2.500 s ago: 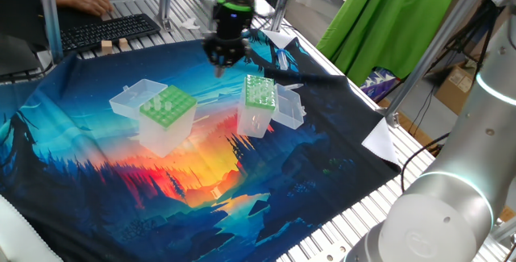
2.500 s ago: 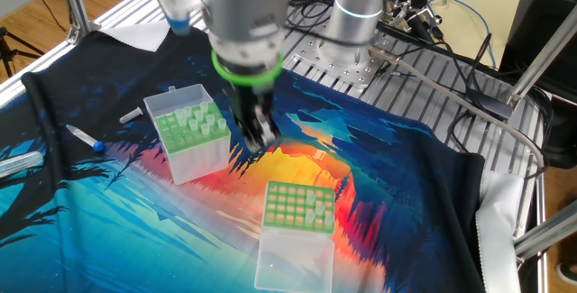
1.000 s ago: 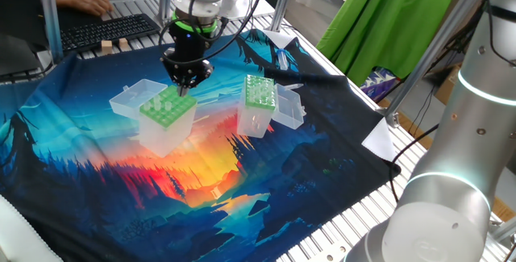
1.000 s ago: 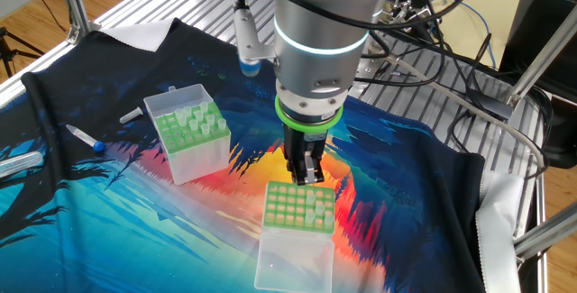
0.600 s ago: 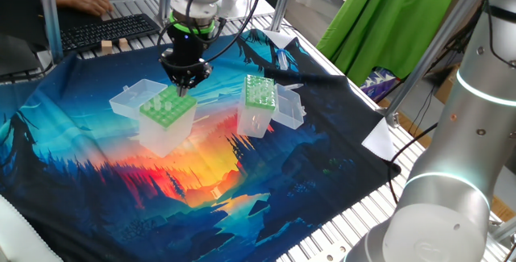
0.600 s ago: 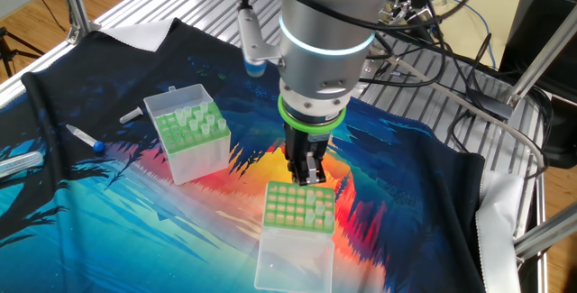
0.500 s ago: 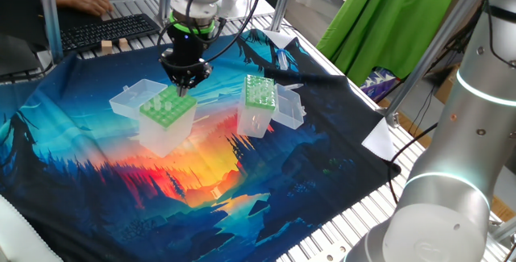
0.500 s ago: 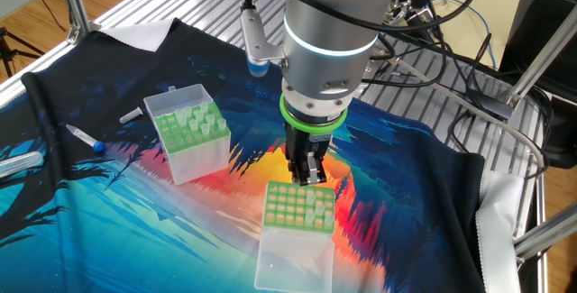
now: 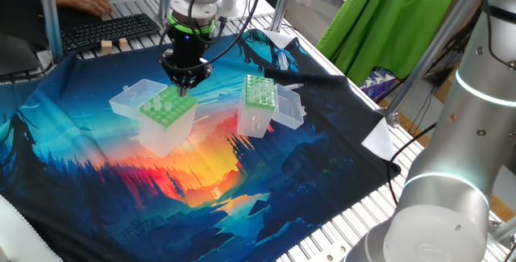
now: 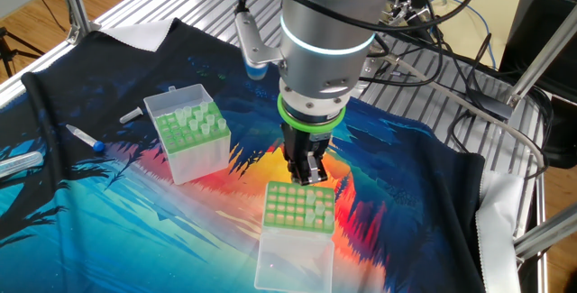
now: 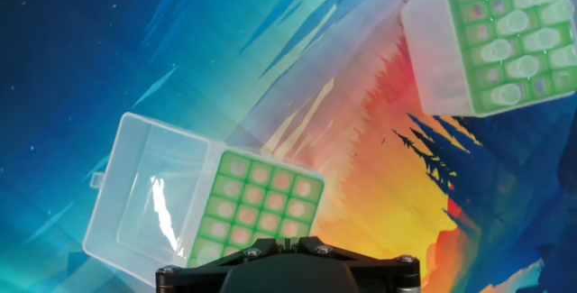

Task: Transfer all large pipette tips from one holder to another

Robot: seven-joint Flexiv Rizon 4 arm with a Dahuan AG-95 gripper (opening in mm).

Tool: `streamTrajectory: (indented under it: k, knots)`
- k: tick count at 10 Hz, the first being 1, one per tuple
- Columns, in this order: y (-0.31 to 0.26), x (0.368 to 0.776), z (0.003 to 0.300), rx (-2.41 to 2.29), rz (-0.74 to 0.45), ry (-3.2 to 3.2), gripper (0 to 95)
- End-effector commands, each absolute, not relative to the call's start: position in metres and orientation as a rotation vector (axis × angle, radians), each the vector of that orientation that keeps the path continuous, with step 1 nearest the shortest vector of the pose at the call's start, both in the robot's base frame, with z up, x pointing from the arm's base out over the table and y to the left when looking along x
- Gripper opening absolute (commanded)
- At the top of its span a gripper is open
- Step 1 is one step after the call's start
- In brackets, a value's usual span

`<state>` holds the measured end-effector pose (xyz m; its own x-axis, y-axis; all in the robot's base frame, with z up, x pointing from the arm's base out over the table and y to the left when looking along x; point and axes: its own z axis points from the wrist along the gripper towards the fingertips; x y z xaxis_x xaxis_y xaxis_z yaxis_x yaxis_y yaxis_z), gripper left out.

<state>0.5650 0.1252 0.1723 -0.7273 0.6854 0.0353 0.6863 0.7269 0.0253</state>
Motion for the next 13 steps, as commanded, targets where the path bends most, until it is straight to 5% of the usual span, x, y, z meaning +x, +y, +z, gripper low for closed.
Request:
streamTrajectory:
  k: [1, 12, 13]
  knots:
    - [0.125, 0.565, 0.173, -1.179, -0.061, -2.872, 0.0]
    - [0.155, 0.590, 0.170, -1.200, -0.117, -2.846, 0.0]
    - [0.158, 0.593, 0.167, -1.205, -0.116, -2.844, 19.0]
